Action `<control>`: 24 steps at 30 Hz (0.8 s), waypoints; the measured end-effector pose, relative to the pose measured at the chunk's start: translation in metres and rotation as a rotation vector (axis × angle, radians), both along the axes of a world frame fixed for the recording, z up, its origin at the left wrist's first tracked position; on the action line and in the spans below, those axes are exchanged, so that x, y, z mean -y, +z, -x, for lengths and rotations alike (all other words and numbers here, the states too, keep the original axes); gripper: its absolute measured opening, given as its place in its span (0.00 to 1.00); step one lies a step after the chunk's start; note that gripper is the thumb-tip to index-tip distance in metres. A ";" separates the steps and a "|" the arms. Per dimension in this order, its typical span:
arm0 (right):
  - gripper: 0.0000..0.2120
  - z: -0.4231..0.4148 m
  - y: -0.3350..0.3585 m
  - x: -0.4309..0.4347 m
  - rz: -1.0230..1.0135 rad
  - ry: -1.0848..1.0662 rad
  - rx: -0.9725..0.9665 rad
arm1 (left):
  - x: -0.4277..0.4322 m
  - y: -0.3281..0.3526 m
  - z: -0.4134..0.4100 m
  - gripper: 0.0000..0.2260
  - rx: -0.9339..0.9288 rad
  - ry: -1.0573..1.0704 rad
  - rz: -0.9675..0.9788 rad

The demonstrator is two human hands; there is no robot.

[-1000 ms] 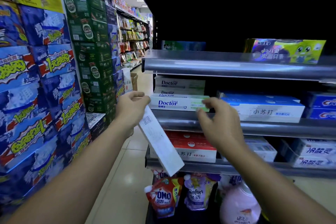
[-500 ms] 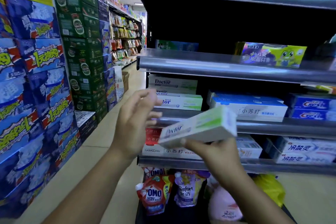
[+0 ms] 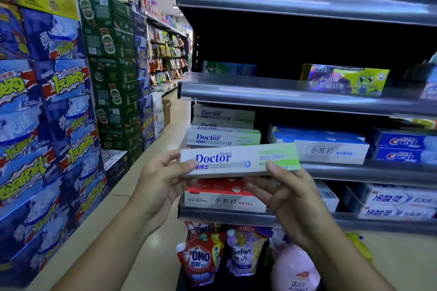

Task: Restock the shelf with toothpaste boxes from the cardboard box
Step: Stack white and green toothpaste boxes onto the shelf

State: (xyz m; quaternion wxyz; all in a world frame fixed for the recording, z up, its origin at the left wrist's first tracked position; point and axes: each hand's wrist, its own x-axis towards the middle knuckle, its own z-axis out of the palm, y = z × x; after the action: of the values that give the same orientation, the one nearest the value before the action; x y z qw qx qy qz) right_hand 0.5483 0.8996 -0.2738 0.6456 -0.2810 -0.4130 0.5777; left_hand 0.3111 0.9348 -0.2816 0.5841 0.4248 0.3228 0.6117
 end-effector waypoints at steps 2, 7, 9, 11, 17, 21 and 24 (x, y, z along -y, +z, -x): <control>0.24 -0.001 -0.002 -0.002 0.012 -0.121 -0.041 | -0.001 0.002 0.003 0.26 0.012 0.059 -0.041; 0.18 0.003 0.004 -0.025 -0.004 -0.458 0.125 | -0.017 0.013 0.003 0.24 -0.042 0.181 -0.175; 0.16 0.004 0.018 -0.041 -0.060 -0.543 0.296 | -0.035 0.022 0.005 0.20 -0.088 0.228 -0.232; 0.13 0.004 0.034 -0.058 -0.081 -0.607 0.415 | -0.056 0.029 0.008 0.18 -0.185 0.287 -0.259; 0.06 0.006 0.061 -0.111 -0.026 -0.602 0.583 | -0.113 0.034 0.007 0.20 -0.352 0.471 -0.285; 0.11 0.006 0.052 -0.131 0.078 -0.594 0.759 | -0.142 0.032 0.004 0.24 -0.558 0.521 -0.239; 0.15 0.008 0.038 -0.135 0.155 -0.506 0.881 | -0.152 0.023 0.002 0.19 -0.676 0.500 -0.175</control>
State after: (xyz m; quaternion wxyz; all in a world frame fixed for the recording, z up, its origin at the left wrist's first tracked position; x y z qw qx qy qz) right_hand 0.5399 1.0341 -0.2363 0.5072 -0.6359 -0.5209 0.2587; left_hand 0.3093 1.0865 -0.2581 0.2411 0.5581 0.5362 0.5856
